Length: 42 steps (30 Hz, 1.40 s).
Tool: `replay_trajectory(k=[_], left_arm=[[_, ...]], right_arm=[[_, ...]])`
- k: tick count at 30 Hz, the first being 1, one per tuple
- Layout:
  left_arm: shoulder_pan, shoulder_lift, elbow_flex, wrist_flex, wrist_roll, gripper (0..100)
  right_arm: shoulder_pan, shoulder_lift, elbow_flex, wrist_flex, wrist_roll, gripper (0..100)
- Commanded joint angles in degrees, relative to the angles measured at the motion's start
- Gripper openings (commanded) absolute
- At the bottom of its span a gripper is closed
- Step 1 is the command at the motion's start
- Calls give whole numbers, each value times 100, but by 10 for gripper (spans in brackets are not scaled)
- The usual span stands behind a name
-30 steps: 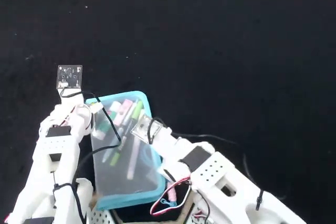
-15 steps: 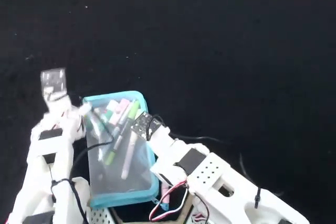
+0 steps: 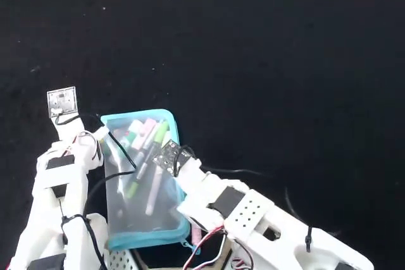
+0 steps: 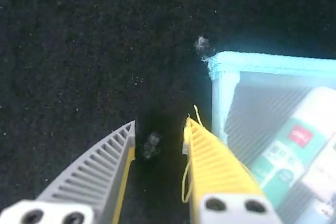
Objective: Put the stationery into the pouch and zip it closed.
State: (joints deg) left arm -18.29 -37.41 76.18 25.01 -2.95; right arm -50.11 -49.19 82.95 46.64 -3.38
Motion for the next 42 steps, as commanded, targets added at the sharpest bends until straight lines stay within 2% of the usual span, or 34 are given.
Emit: replay_trajectory(k=[1, 3, 5, 14, 18, 24, 27, 30, 32, 34, 39, 40, 42], left_arm=[[-4, 9, -259, 35, 70, 159], [-4, 9, -259, 35, 79, 159], [-4, 0, -259, 35, 88, 159], [-13, -211, -207, 53, 88, 159], [-13, -791, -198, 580, 97, 159], [-4, -1820, 347, 659, 97, 159], [-4, -2382, 655, 659, 70, 159], [22, -2945, 936, 668, 62, 159], [40, -3288, 1095, 695, 62, 159], [40, -3534, 1218, 703, 53, 159], [48, -3868, 1253, 1011, 53, 159], [48, -3868, 1218, 1073, 53, 159], [48, -3842, 1191, 1099, 53, 159]], right_arm=[[-193, -22, -171, -273, 211, 82], [-176, -48, -189, -255, 958, 5], [70, -57, -189, -229, 1477, 14], [3095, -57, -1191, -220, 1618, 10], [3877, -22, -1455, -273, 1714, 11], [3991, -13, -1473, -264, 2391, 16], [4273, -13, -1464, -193, 2374, 102], [4607, -57, -1657, 246, 2418, 200], [4695, -57, -2000, 791, 2453, 211], [4668, -57, -2343, 1371, 2840, 211], [4070, -31, -2642, 2558, 4633, 214], [3877, -13, -2633, 2699, 4659, 212], [3481, -22, -2501, 2760, 4009, 212]])
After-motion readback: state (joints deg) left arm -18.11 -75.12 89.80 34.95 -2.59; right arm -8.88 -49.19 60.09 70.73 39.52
